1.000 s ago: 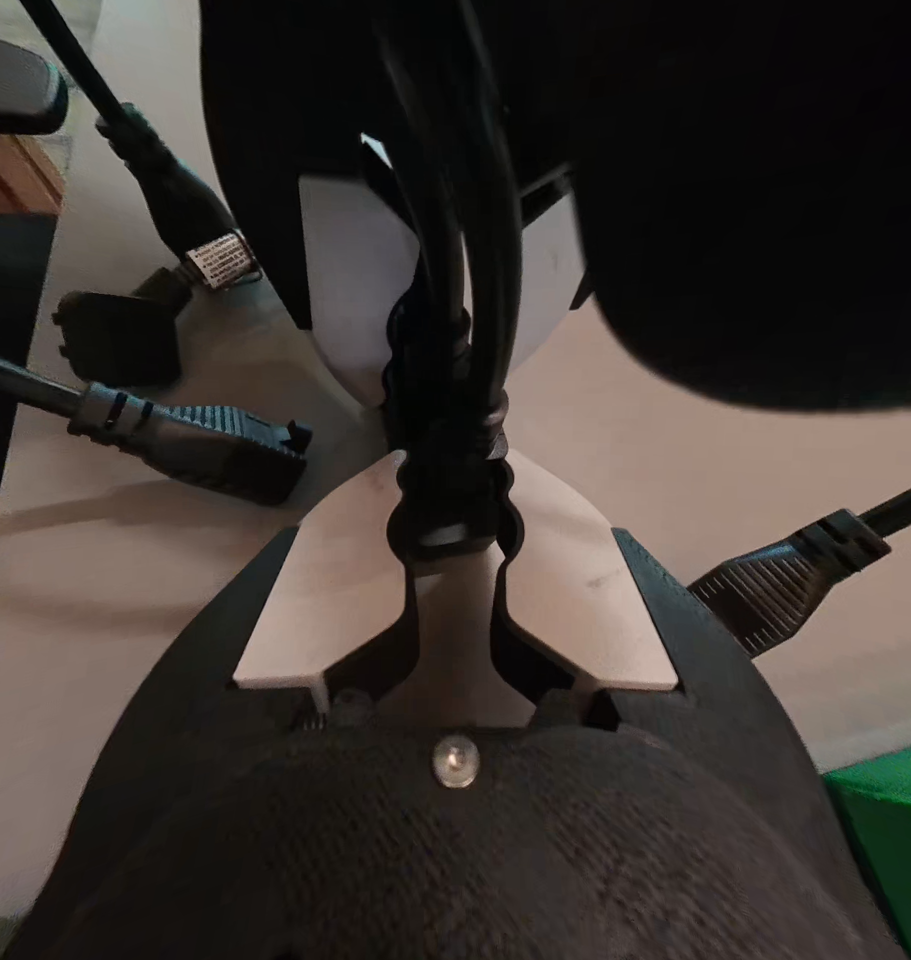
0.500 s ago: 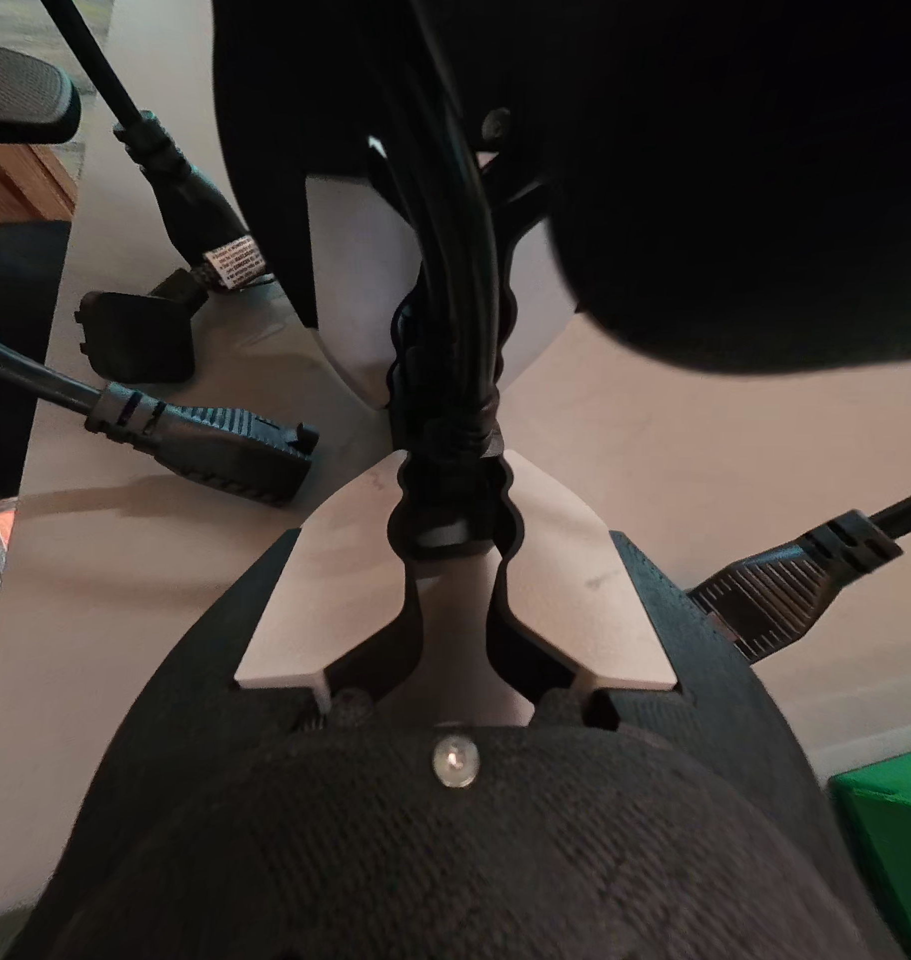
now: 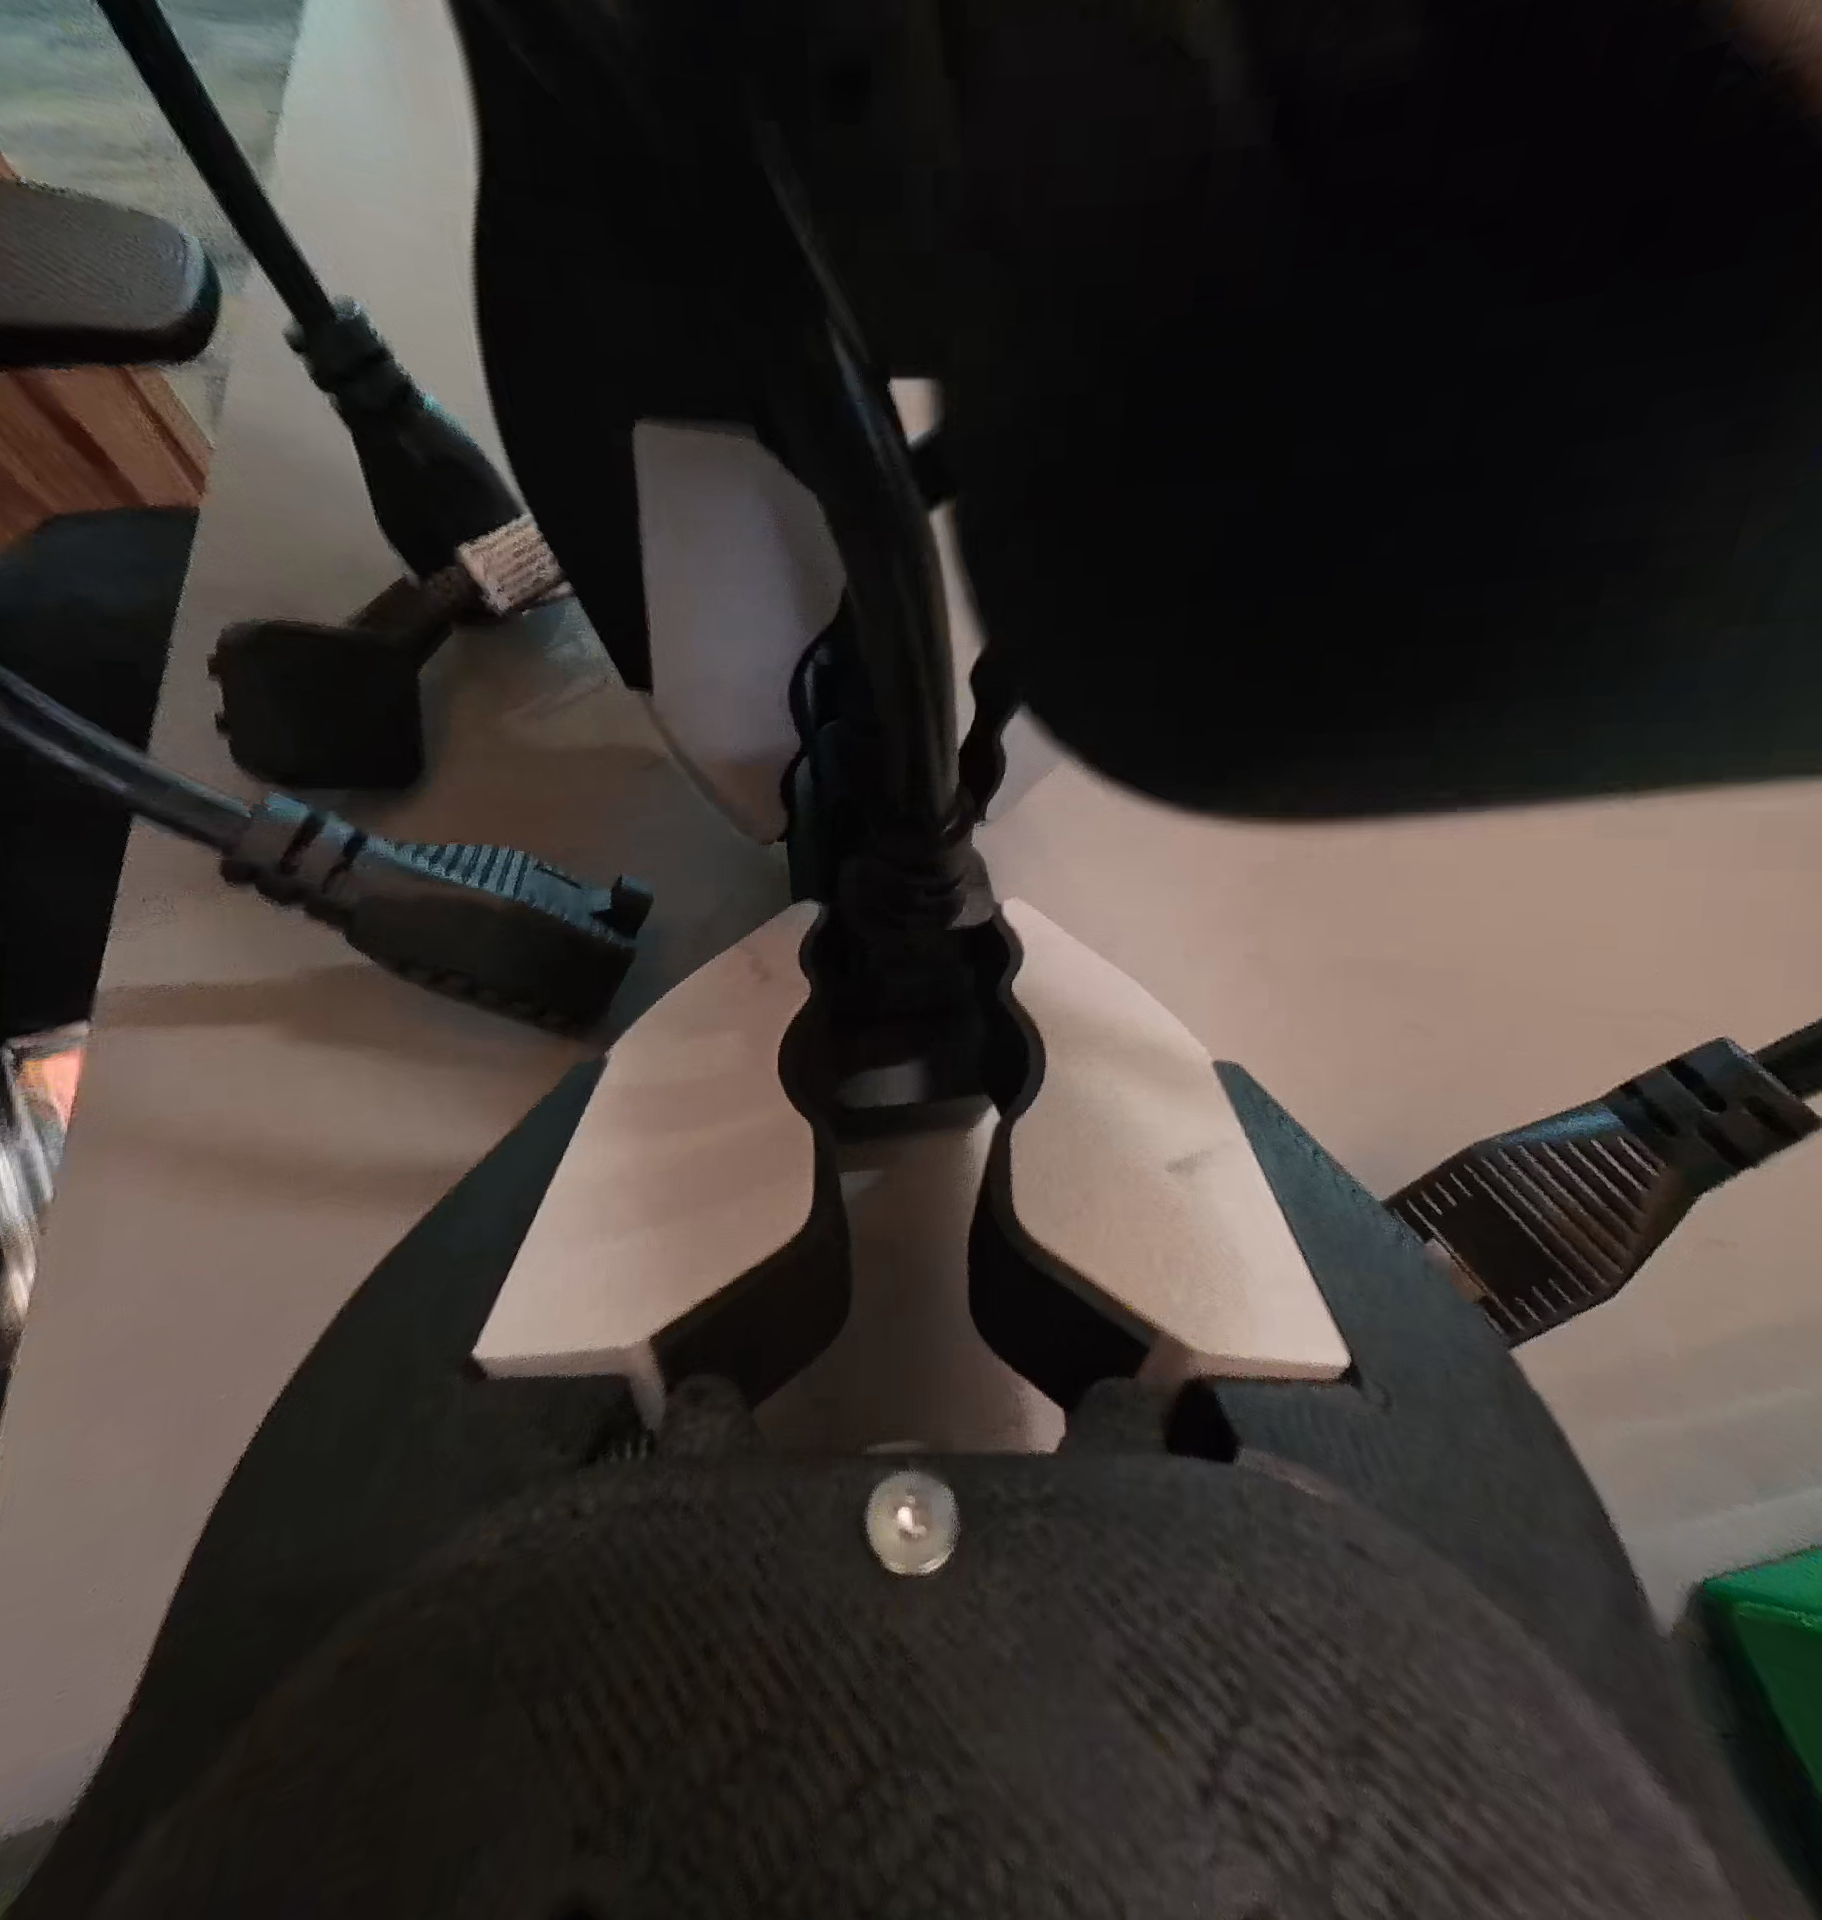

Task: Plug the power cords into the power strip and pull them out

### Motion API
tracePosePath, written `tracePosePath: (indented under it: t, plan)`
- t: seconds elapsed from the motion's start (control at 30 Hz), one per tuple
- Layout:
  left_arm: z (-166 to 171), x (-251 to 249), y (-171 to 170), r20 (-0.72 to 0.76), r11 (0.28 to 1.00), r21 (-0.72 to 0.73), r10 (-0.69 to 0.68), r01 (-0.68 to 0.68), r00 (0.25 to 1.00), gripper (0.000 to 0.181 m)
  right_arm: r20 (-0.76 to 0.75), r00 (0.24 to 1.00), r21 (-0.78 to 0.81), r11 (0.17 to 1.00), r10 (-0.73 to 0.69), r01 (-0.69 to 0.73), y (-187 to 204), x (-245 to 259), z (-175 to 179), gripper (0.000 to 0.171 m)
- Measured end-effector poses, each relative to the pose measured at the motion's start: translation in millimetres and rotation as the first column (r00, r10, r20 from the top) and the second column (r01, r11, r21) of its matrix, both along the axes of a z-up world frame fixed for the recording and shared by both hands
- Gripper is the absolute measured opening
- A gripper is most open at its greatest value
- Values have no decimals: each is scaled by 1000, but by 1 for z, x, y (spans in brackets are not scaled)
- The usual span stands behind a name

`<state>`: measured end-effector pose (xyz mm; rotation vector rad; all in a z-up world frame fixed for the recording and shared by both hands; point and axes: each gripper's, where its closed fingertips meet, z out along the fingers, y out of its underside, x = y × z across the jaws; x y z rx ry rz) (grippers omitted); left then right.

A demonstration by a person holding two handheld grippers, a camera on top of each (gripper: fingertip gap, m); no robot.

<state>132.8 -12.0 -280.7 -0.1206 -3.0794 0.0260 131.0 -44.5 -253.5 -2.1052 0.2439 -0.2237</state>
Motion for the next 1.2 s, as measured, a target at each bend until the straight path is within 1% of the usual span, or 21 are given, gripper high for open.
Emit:
tracePosePath:
  t: [0.1,0.2,0.27,0.37,0.4,0.47,0.57,0.6,0.63,0.67,0.73,0.77,0.8,0.83,0.9,1.07,1.13,1.2]
  plan:
    - [0,2,0,12,1000,-7,25,-25,1000,38,-26,1000,5,1000,-2,2,0,4,0,25]
    - [1,0,0,4,1000,-17,-7,7,1000,38,-8,1000,-43,999,14,-15,0,-1,2,25]
    - [1,0,0,0,999,-32,4,-4,1000,38,-28,1000,-16,1000,10,-10,1,0,4,24]
    - [0,2,0,18,1000,-15,17,-17,1000,37,-76,997,28,999,-14,16,0,5,3,24]
    - [-1,3,0,19,1000,-7,21,-21,1000,40,-88,996,41,999,-22,25,0,6,3,24]
    - [-1,3,0,15,1000,-11,19,-19,1000,40,-88,996,46,999,-20,24,1,7,4,24]
    - [0,1,0,16,1000,-16,-7,8,1000,38,-25,1000,-20,1000,7,-7,2,2,6,23]
    - [0,2,0,17,1000,-25,8,-7,1000,37,-44,999,17,1000,5,-4,2,4,7,24]
    - [0,4,0,17,999,-26,41,-40,999,38,-94,996,71,997,-12,19,1,9,7,23]
    - [-1,6,-1,29,998,-34,46,-45,999,41,-74,997,54,998,-15,19,0,12,6,23]
    - [-2,8,0,51,998,-30,55,-53,997,41,-79,997,54,998,-19,23,0,13,6,24]
    - [-2,7,-1,54,998,-32,51,-49,997,41,-53,998,12,1000,-26,26,0,10,6,24]
    - [-2,5,0,56,999,-27,30,-28,998,41,-19,1000,-27,1000,-9,9,0,6,6,24]
    - [-2,4,0,43,999,-26,27,-26,999,38,-18,1000,-26,1000,3,-3,0,4,7,24]
    - [-2,3,0,38,999,-26,30,-29,999,38,-6,1000,-46,999,-4,4,0,3,7,24]
    - [-2,5,0,44,999,-23,35,-34,998,38,-44,999,-41,999,-20,18,0,6,7,24]
    - [-3,5,0,48,999,-16,29,-28,998,41,-75,997,-30,999,-32,30,-1,6,7,24]
    - [-2,5,-2,46,1000,-22,22,-21,999,38,-68,997,-64,997,-36,32,-2,5,7,21]
